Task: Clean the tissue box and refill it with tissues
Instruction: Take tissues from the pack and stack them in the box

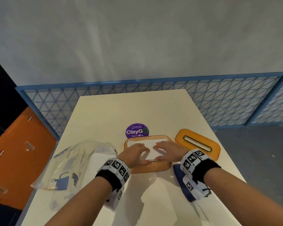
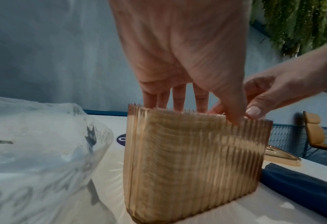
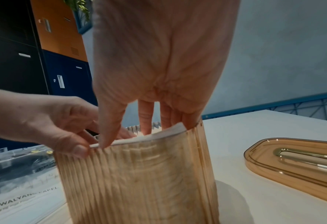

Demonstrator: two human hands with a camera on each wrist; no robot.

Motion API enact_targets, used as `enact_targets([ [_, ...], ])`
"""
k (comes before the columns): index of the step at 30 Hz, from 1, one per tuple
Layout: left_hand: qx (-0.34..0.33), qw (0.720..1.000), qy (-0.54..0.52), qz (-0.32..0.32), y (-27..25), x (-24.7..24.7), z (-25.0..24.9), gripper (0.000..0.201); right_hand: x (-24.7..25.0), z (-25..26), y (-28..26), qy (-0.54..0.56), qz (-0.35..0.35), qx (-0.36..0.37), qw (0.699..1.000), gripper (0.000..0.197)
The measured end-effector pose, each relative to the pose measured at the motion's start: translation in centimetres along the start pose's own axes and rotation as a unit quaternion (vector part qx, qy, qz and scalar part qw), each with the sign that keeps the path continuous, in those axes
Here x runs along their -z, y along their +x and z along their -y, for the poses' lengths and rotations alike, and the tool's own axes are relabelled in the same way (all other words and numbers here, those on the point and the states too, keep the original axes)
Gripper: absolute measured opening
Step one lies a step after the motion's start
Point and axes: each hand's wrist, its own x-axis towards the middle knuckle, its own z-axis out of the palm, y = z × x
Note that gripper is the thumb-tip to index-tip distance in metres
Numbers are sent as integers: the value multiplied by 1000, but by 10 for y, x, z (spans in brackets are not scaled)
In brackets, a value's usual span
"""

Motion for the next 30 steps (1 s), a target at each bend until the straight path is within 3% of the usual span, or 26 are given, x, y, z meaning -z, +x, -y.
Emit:
enact_targets([
  [7, -25, 999, -12, -31, -4, -4, -4, 38, 5, 0, -4, 43, 10, -6, 999, 55],
  [19, -63, 995, 51, -65, 9, -5, -8, 32, 15, 5, 5, 53, 46, -45, 996, 60],
  [30, -65, 993, -27, -96, 10, -3, 6, 25, 18, 1, 1, 48, 76, -26, 996, 48],
])
